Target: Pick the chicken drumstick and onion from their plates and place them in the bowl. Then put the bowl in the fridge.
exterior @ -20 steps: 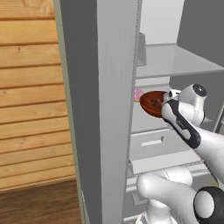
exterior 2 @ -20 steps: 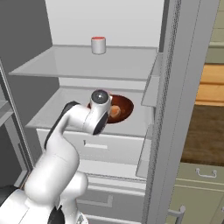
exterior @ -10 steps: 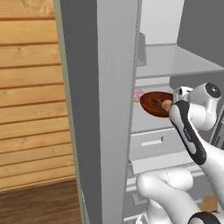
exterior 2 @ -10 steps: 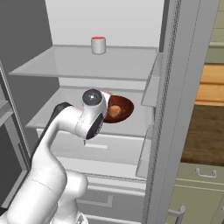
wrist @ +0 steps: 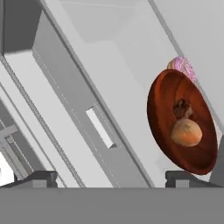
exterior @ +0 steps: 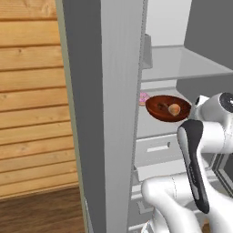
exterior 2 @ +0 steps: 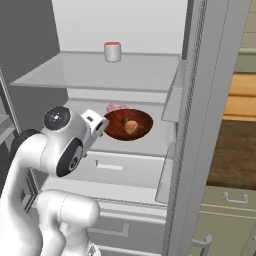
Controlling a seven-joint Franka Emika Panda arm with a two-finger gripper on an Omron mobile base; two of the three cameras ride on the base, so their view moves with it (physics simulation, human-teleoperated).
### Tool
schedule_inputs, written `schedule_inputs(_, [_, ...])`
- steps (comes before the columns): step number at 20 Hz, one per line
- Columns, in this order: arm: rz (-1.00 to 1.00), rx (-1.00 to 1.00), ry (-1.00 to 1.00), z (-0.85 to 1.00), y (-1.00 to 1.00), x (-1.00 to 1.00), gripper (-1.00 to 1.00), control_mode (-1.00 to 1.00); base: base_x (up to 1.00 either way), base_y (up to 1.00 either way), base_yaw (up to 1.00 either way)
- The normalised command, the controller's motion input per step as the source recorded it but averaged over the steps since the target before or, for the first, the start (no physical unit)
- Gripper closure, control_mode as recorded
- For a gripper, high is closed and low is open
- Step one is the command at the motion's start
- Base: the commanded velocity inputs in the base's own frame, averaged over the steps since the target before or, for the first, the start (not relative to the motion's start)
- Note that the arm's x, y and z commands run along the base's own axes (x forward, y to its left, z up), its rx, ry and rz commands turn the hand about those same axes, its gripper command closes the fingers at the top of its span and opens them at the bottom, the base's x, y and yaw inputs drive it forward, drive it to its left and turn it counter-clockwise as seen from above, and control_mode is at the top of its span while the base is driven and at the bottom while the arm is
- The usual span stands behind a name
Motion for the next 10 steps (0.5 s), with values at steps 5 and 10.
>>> schedule_inputs(5, [-0.22, 0.16, 0.0, 0.91, 0.01, -0.5, -1.0, -1.0, 0.0, 0.0, 0.0])
schedule_inputs(10, [-0.19, 0.14, 0.0, 0.83, 0.01, -0.71, -1.0, -1.0, 0.0, 0.0, 0.0])
